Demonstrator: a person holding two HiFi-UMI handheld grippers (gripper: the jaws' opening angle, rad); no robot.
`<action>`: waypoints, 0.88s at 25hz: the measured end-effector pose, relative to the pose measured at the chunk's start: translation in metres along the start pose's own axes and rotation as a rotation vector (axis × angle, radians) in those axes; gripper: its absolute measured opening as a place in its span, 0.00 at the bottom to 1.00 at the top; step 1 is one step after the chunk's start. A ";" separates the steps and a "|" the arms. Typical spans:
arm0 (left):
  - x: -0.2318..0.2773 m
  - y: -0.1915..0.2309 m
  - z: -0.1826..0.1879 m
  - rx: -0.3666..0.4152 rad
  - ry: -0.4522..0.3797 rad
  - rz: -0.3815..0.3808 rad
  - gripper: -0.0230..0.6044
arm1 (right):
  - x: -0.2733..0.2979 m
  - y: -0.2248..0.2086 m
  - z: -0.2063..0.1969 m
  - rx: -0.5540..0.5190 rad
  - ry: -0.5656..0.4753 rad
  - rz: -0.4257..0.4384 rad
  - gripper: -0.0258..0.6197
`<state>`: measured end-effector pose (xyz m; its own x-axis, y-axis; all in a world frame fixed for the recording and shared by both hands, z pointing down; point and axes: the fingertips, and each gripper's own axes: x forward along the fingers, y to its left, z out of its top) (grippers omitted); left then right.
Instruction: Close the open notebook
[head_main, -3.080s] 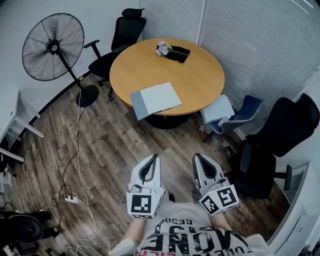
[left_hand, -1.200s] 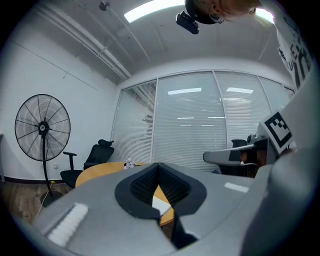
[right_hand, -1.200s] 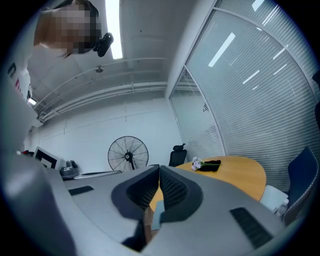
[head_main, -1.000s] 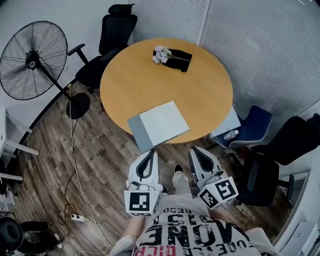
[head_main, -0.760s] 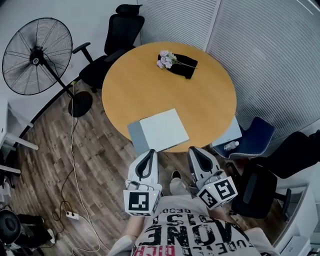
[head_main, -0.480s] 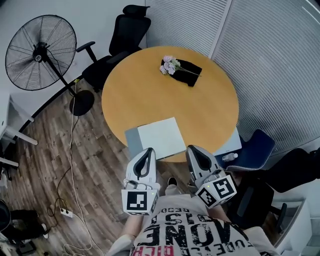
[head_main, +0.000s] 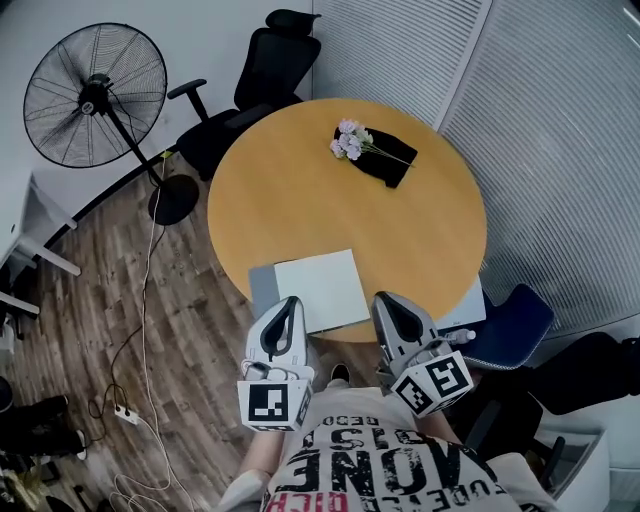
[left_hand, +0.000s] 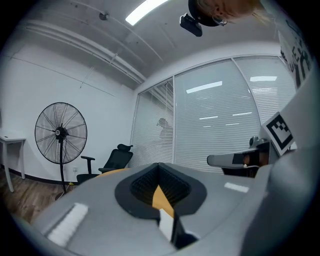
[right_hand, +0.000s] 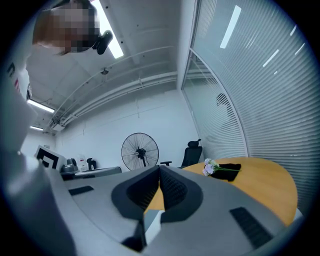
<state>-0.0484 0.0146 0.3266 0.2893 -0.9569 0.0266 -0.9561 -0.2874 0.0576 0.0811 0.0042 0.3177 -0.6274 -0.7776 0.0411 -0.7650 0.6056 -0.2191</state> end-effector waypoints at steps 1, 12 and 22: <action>0.001 0.001 -0.001 0.000 0.001 0.010 0.06 | 0.000 -0.003 0.000 0.001 0.002 0.004 0.06; 0.009 0.007 -0.011 -0.020 0.006 0.095 0.06 | 0.004 -0.031 -0.009 0.018 0.034 0.032 0.06; 0.019 0.032 -0.025 -0.029 0.041 0.112 0.06 | 0.027 -0.034 -0.018 0.031 0.052 0.027 0.06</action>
<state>-0.0724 -0.0113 0.3538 0.1833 -0.9802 0.0749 -0.9808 -0.1772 0.0812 0.0877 -0.0341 0.3442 -0.6554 -0.7504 0.0852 -0.7430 0.6204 -0.2512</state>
